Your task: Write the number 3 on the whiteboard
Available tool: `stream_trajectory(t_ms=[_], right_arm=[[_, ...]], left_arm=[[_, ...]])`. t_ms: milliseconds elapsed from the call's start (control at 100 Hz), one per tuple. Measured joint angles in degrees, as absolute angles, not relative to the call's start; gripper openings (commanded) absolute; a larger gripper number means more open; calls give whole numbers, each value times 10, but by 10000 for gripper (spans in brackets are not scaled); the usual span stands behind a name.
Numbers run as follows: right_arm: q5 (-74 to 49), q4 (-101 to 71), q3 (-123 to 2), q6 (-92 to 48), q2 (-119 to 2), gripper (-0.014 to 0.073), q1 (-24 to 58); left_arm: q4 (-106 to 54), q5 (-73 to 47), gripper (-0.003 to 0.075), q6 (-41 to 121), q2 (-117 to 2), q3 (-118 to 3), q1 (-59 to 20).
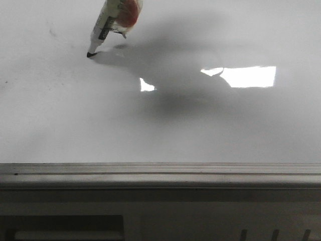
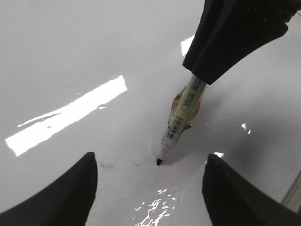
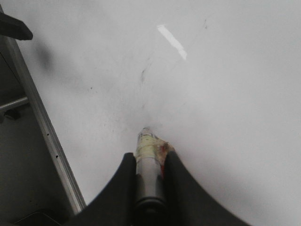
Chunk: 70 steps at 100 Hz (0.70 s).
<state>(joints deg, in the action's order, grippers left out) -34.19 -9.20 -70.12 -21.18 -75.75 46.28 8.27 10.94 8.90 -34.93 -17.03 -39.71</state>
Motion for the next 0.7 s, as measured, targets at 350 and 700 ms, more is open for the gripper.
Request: stream_trajectory(t_ms=[350, 700], right_arm=[[-380, -104, -706, -204, -737, -66, 420], [-421, -127, -701, -204, -767, -66, 454]], left_arm=[[81, 110, 419, 88, -349, -170, -397], [81, 110, 419, 88, -349, -170, -397]])
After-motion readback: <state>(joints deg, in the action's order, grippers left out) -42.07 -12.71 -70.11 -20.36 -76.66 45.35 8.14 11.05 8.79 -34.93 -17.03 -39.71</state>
